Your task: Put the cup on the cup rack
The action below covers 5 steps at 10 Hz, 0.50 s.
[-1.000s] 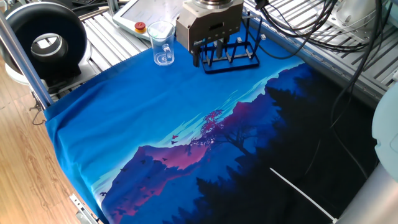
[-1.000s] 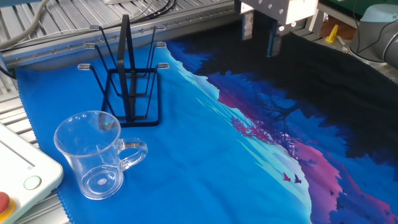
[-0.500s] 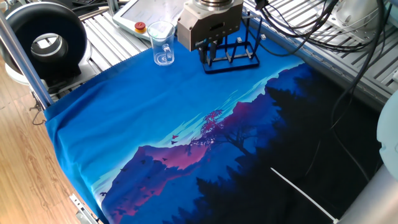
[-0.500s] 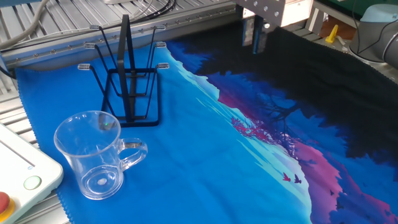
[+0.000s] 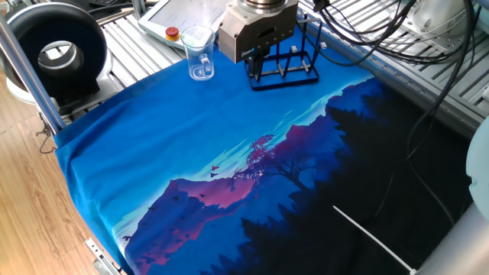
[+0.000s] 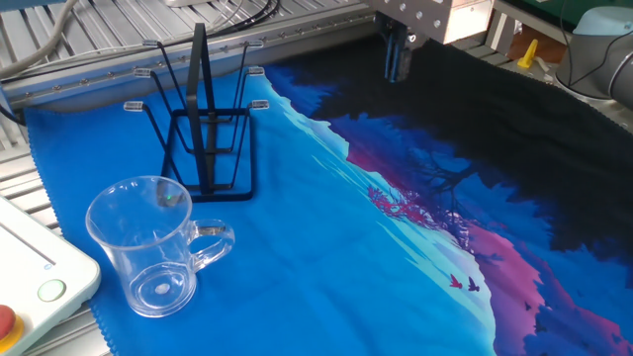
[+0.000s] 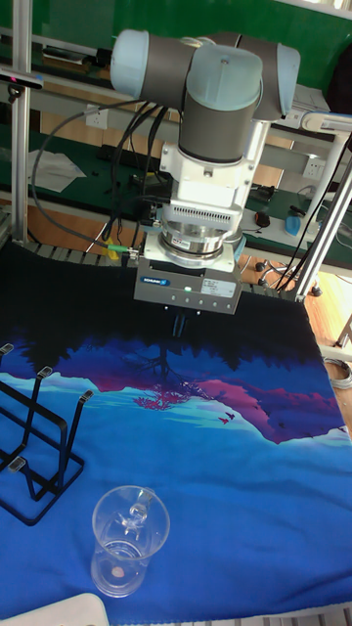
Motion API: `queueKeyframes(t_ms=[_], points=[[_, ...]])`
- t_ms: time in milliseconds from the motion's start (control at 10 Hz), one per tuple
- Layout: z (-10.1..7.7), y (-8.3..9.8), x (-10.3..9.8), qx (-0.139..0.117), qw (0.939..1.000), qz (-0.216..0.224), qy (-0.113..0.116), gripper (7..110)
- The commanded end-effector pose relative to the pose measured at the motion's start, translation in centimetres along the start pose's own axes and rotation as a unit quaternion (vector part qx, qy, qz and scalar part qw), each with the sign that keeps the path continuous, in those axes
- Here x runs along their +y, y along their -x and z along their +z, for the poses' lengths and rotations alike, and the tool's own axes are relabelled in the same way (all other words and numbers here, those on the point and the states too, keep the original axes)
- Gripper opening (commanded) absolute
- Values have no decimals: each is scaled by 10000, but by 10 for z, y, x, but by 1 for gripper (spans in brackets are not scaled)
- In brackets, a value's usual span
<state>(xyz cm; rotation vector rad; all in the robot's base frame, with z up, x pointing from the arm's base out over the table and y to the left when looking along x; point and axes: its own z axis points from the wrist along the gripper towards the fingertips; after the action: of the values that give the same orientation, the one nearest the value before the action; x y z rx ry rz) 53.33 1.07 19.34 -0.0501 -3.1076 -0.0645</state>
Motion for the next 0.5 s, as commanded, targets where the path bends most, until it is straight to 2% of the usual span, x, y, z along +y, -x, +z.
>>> queueKeyframes(t_ms=[0,200,400], points=[[-1,1,-1,-23,10000,-6,-5,7],[-1,3,-1,-61,10000,1,-4,7],[-1,10,-2,-208,9998,23,-22,7]])
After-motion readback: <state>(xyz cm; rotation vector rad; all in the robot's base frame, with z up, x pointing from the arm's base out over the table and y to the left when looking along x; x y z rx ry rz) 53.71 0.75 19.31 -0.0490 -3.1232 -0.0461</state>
